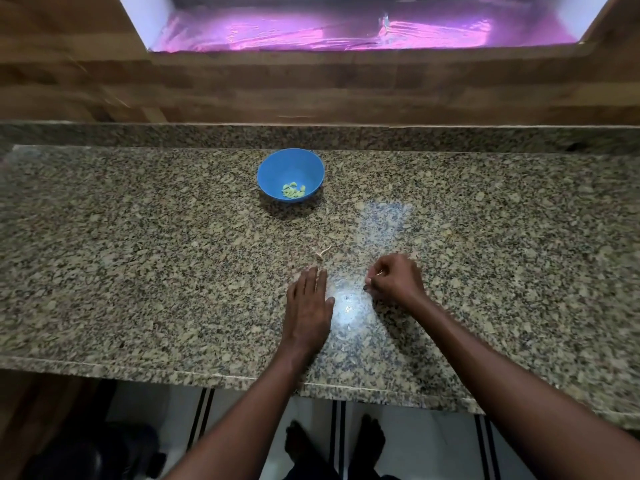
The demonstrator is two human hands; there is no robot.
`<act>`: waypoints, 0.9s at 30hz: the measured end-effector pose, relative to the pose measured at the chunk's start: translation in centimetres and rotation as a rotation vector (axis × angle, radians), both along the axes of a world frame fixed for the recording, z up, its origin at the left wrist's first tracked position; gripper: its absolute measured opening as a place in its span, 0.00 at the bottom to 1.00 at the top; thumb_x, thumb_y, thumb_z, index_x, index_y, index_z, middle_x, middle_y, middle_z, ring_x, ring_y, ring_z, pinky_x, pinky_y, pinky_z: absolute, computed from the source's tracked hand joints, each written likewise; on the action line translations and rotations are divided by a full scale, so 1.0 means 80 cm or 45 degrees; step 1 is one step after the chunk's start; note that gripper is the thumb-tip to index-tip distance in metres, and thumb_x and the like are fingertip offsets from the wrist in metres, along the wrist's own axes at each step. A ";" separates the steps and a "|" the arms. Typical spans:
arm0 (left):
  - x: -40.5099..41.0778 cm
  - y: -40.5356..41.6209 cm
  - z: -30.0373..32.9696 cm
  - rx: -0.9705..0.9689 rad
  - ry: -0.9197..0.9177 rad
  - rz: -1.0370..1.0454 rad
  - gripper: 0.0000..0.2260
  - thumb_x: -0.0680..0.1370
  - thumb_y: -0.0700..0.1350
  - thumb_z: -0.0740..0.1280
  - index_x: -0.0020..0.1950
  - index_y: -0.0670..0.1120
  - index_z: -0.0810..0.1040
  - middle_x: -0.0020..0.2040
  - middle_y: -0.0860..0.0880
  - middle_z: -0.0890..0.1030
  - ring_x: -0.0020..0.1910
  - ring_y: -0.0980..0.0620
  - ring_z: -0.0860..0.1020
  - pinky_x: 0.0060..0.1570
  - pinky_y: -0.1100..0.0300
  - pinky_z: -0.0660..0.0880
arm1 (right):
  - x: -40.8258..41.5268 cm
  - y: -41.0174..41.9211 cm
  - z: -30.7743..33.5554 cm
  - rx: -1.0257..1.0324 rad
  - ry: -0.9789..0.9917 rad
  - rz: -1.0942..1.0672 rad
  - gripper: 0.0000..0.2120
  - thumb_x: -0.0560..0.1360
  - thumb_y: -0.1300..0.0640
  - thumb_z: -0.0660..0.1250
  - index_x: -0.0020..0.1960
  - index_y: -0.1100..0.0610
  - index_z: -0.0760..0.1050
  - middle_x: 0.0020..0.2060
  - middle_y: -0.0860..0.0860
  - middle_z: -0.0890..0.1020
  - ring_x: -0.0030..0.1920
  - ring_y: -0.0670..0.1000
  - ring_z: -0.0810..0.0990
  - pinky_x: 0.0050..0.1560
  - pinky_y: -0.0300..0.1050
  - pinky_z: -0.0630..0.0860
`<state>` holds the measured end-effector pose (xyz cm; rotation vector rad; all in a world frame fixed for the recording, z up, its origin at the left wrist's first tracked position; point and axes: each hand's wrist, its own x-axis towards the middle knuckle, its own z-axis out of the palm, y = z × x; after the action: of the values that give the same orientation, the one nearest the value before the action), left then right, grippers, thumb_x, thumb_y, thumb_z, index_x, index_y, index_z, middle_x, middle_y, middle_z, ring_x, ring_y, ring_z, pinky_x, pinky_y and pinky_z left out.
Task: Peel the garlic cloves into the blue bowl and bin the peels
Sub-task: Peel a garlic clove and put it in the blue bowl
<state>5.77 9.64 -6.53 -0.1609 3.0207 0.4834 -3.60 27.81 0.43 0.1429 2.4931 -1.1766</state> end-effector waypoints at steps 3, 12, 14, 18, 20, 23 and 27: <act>0.006 -0.004 -0.002 -0.035 -0.044 -0.045 0.28 0.86 0.55 0.44 0.85 0.47 0.46 0.85 0.45 0.45 0.84 0.46 0.45 0.80 0.50 0.43 | 0.001 0.005 -0.010 0.098 0.040 0.084 0.07 0.69 0.60 0.81 0.39 0.56 0.83 0.33 0.48 0.85 0.33 0.45 0.84 0.37 0.42 0.82; 0.007 0.020 0.002 0.087 0.093 0.013 0.24 0.85 0.49 0.58 0.81 0.43 0.64 0.80 0.42 0.64 0.79 0.43 0.62 0.79 0.46 0.56 | -0.011 0.019 -0.019 0.075 -0.030 0.149 0.07 0.68 0.64 0.78 0.35 0.55 0.83 0.27 0.45 0.84 0.32 0.47 0.85 0.39 0.43 0.82; 0.011 0.020 -0.005 0.039 0.107 -0.013 0.26 0.85 0.52 0.54 0.81 0.43 0.62 0.81 0.42 0.63 0.79 0.43 0.61 0.79 0.45 0.56 | -0.010 0.015 -0.015 0.111 -0.001 0.202 0.06 0.68 0.62 0.78 0.35 0.55 0.83 0.28 0.44 0.84 0.33 0.43 0.83 0.38 0.40 0.80; 0.015 0.019 -0.012 -0.043 0.098 -0.040 0.27 0.85 0.53 0.53 0.82 0.43 0.58 0.82 0.43 0.60 0.80 0.45 0.59 0.80 0.46 0.56 | -0.016 0.013 -0.019 0.134 -0.075 0.162 0.05 0.68 0.63 0.76 0.35 0.58 0.83 0.29 0.49 0.85 0.28 0.44 0.83 0.33 0.39 0.78; 0.014 0.020 -0.012 -0.050 0.117 -0.027 0.27 0.85 0.53 0.55 0.82 0.43 0.59 0.81 0.43 0.61 0.80 0.45 0.60 0.79 0.45 0.57 | -0.023 0.011 -0.015 0.115 -0.171 0.109 0.03 0.68 0.65 0.76 0.36 0.62 0.83 0.30 0.53 0.86 0.31 0.51 0.86 0.36 0.46 0.84; 0.015 0.019 -0.012 -0.053 0.117 -0.030 0.27 0.85 0.53 0.55 0.82 0.43 0.59 0.81 0.44 0.61 0.79 0.46 0.60 0.78 0.46 0.58 | -0.037 0.002 -0.006 0.199 -0.277 0.095 0.05 0.67 0.64 0.79 0.39 0.62 0.84 0.33 0.55 0.85 0.30 0.50 0.84 0.25 0.35 0.77; 0.014 0.019 -0.009 -0.058 0.105 -0.020 0.27 0.85 0.53 0.55 0.82 0.43 0.59 0.82 0.44 0.60 0.80 0.46 0.59 0.78 0.46 0.57 | -0.051 -0.020 0.001 0.315 -0.338 0.084 0.08 0.68 0.62 0.80 0.43 0.61 0.83 0.37 0.54 0.85 0.26 0.45 0.81 0.21 0.32 0.70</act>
<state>6.86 11.12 -7.28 -0.1233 3.1123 0.4307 -7.65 26.25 0.48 0.2626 2.3761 -0.7644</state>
